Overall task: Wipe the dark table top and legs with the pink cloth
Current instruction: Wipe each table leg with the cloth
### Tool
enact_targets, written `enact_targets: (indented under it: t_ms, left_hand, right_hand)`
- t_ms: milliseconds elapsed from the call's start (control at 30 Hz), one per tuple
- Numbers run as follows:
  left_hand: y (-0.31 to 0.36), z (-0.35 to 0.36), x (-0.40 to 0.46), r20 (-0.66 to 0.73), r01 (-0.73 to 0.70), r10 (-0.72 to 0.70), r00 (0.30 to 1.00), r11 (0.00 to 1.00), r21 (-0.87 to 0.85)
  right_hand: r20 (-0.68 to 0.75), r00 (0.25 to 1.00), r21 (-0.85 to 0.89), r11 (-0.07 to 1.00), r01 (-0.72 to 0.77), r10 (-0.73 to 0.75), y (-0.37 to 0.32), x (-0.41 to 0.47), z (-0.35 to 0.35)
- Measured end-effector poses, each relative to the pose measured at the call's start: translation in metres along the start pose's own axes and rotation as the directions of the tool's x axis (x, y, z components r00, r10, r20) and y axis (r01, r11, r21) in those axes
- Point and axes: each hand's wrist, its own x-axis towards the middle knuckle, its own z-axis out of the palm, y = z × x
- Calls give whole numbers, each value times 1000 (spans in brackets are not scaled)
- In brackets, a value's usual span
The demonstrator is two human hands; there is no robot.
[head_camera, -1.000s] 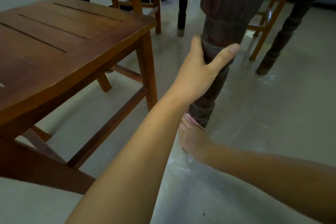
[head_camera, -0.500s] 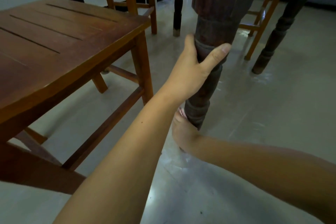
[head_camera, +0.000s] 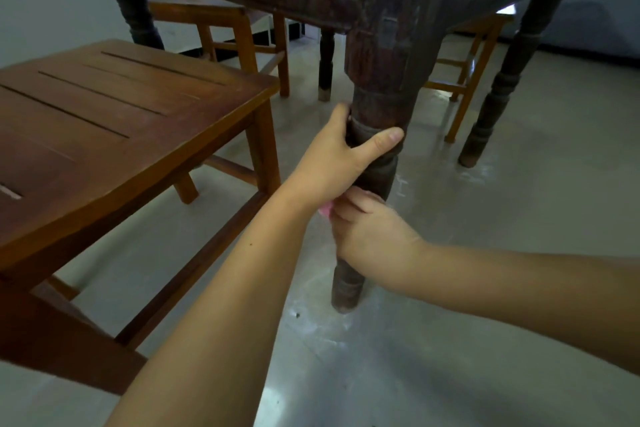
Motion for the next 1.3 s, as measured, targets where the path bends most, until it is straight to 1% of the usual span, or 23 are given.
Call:
enact_targets:
  t_ms: [67, 167, 267, 333, 367, 400, 433, 467, 500, 567, 600, 633, 667, 733, 800, 867, 1000, 1033, 1100, 1167, 1200, 1233, 1300]
  left_hand:
    - [1, 0, 1, -2, 0, 1, 1000, 1000, 18]
    - [0, 0, 2, 5, 9, -10, 1000, 1000, 16]
    - [-2, 0, 2, 4, 3, -3, 1000, 1000, 6]
    - [-3, 2, 3, 14, 5, -4, 1000, 1000, -10]
    - [-4, 2, 3, 15, 3, -3, 1000, 1000, -11]
    - [-4, 3, 4, 11, 0, 0, 1000, 1000, -9]
    - [-5, 3, 4, 9, -2, 2, 1000, 1000, -12]
    - [-6, 4, 4, 10, -2, 2, 1000, 1000, -19]
    - [-6, 6, 3, 12, 0, 0, 1000, 1000, -26]
    - [-6, 10, 2, 14, 0, 1, 1000, 999, -41]
    - [-5, 11, 1, 17, 0, 1, 1000, 998, -55]
    - [-4, 12, -1, 20, 4, -2, 1000, 998, -71]
    - [-3, 12, -2, 17, 6, -4, 1000, 997, -79]
    - [-4, 13, -1, 14, -6, 8, 1000, 997, -82]
    - [-6, 13, -2, 18, -8, 10, 1000, 996, -93]
    - [-7, 15, -2, 21, -11, 14, 1000, 994, -109]
    - [-7, 16, -3, 6, -13, 14, 1000, 991, -131]
    - [-7, 16, -3, 6, -10, 11, 1000, 990, -138]
    - [-7, 16, -3, 16, -3, 6, 1000, 985, -170]
    - [-5, 16, -3, 27, 1, 4, 1000, 984, -181]
    - [-5, 16, -3, 32, 5, 0, 1000, 984, -178]
    - [-5, 16, -3, 35, 12, -6, 999, 984, -176]
    - [-5, 16, -2, 36, 28, -21, 999, 983, -184]
  right_hand:
    - [-40, 998, -242, 969, 42, -53, 15, -15, -9]
    - [-116, 989, -264, 963, 58, -92, 19, -38, 5]
    - [-248, 969, -113, 993, -45, 16, 18, -68, 39]
    - [-334, 920, 211, 968, -138, 204, 17, -77, 51]
    - [-317, 879, 487, 856, -171, 357, 10, -75, 49]
    - [-238, 819, 756, 629, -181, 522, 1, -67, 42]
    - [-143, 742, 912, 378, -159, 656, -8, -55, 37]
    - [-23, 645, 987, 118, -105, 764, -14, -38, 28]
    - [94, 541, 996, -79, -50, 836, -12, -20, 18]
    - [246, 380, 955, -289, 59, 892, 5, 8, 3]
    - [331, 329, 917, -384, 111, 885, 15, 18, -3]
    - [372, 304, 892, -428, 144, 877, 18, 23, -9]
    - [384, 273, 888, -434, 153, 882, 12, 24, -15]
    - [321, 237, 924, -358, 132, 917, -20, 14, -21]
    - [239, 277, 954, -278, 111, 931, -54, 8, -31]
    - [186, 308, 964, -234, 126, 933, -48, 13, -27]
    - [393, 241, 894, -430, 128, 887, -3, 22, -21]
    - [371, 226, 903, -407, 141, 901, -13, 19, -19]
    - [313, 251, 931, -349, 110, 916, -54, 14, -12]
    - [314, 267, 930, -352, 107, 911, -81, 8, -7]
    - [310, 261, 935, -344, 91, 914, -74, 8, 4]
    - [345, 235, 928, -368, 64, 909, -58, 7, 14]
    - [483, 172, 870, -493, 17, 859, -27, 7, 20]
